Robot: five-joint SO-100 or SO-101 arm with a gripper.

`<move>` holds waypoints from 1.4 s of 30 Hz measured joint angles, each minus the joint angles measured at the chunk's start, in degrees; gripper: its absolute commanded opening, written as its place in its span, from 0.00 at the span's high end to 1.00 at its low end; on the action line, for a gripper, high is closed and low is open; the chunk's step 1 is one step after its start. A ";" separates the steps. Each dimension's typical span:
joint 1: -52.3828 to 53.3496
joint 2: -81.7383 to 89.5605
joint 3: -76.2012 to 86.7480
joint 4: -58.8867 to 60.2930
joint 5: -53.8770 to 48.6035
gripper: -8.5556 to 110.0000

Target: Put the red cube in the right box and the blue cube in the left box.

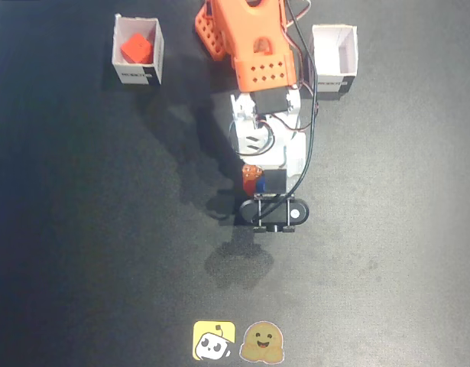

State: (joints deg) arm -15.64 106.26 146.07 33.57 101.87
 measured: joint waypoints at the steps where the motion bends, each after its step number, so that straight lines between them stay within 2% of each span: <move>1: 0.00 0.00 0.09 0.00 0.44 0.86; 8: 0.00 2.46 0.09 3.25 1.49 0.86; 16: -3.78 12.66 -5.98 20.30 3.69 0.85; 23: -9.05 20.39 -7.03 29.36 5.10 0.85; 36: -23.64 28.92 -8.09 40.52 7.56 0.84; 42: -33.40 33.13 -8.53 45.62 11.87 0.84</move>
State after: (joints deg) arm -49.04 139.39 137.55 79.19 113.73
